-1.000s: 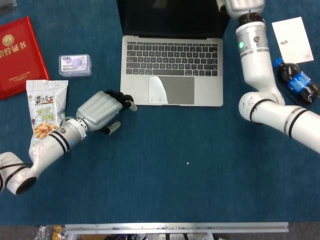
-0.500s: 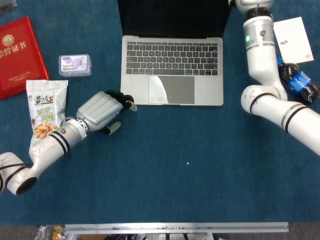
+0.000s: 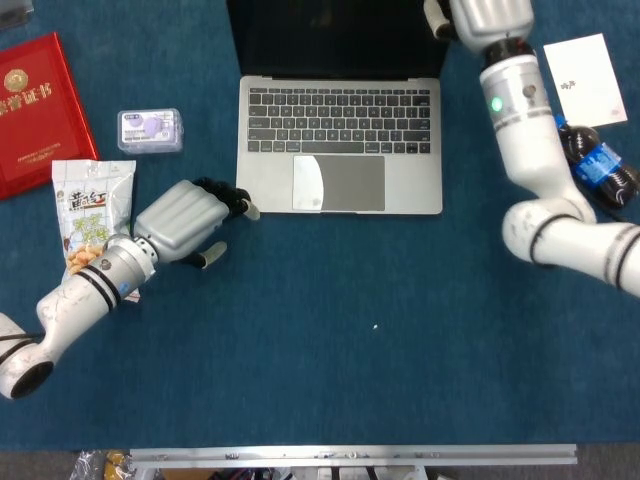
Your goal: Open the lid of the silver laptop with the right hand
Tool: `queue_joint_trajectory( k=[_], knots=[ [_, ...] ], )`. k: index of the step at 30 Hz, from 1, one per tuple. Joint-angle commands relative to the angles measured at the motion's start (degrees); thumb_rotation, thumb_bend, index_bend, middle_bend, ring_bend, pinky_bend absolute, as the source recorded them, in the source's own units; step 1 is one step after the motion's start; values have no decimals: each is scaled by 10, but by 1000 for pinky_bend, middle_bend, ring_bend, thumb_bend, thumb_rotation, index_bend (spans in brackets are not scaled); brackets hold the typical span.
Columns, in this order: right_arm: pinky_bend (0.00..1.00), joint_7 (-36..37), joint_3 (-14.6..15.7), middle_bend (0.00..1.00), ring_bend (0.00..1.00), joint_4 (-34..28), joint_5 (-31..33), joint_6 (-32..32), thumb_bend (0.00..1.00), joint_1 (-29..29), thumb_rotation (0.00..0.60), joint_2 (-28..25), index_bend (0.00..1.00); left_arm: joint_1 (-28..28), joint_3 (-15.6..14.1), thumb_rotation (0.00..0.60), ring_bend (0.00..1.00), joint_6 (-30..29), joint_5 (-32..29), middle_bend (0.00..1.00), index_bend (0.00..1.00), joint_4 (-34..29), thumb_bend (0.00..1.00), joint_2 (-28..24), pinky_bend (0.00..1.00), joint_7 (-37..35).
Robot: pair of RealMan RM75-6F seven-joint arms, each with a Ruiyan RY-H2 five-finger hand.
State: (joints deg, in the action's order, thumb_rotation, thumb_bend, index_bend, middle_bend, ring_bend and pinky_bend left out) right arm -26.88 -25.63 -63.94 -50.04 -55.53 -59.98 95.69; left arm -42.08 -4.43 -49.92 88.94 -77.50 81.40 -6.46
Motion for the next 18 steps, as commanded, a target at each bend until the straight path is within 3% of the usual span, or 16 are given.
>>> queue_joint_trajectory(
  k=[1,11,18],
  knots=[
    [199,14,21,147,42,-111,-27,-32,298,50,600,-67,49,9,6,600,182,-16,-4,214,257,-12,417,-12,213,6],
    [202,8,71,215,101,-248,-69,-99,296,129,600,-154,54,46,29,600,187,-77,-37,225,264,-45,417,-49,213,51],
    [240,24,123,267,142,-315,-115,-170,300,211,600,-206,92,92,45,600,191,-141,-70,258,269,-73,417,-87,213,83]
  ],
)
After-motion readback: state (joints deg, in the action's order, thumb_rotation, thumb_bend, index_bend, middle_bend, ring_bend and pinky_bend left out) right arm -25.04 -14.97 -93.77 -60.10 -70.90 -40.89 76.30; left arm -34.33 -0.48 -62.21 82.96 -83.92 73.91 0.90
